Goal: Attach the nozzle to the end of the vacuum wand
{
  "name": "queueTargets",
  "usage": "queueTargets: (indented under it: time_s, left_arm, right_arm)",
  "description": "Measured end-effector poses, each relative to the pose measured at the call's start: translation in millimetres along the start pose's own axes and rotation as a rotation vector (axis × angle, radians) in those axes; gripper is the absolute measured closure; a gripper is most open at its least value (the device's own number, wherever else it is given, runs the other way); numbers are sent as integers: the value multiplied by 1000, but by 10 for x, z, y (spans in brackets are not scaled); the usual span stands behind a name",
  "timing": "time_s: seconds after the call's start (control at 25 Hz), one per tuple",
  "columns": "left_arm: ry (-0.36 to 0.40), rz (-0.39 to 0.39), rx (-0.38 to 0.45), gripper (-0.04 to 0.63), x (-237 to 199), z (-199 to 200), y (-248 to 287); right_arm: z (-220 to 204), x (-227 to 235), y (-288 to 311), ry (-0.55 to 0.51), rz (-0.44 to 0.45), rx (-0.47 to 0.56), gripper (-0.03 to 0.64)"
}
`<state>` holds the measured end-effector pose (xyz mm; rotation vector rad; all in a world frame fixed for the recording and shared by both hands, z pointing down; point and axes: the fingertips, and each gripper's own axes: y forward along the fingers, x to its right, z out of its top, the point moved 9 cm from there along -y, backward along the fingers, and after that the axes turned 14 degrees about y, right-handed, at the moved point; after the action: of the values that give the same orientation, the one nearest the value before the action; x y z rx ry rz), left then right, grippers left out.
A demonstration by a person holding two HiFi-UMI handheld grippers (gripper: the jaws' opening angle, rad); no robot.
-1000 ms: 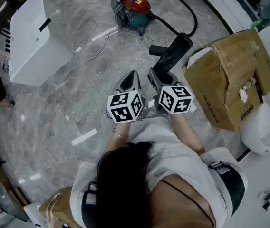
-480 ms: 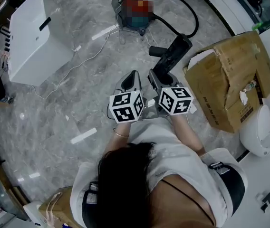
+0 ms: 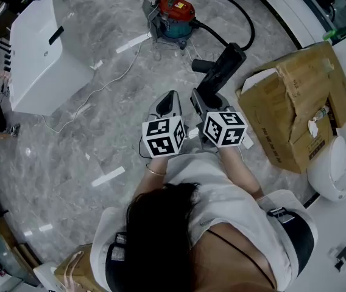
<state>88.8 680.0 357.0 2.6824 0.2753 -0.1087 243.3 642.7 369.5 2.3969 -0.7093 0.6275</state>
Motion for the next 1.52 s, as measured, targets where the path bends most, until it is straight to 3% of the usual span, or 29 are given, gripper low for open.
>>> queueTargets:
  time_s: [0.4,0.96,1.52]
  left_arm:
    - [43,3,-3,594,-367,178,257]
    - [75,-62,-20,594,-784,237,359]
    - [55,-52,-17,594,-1212,266,432]
  right_arm:
    - [137,-105,419,-24,-15,3,497]
    - [96,-333,759,-19,-56,4,496]
    - [35,-469,977,-8,-75,20,497]
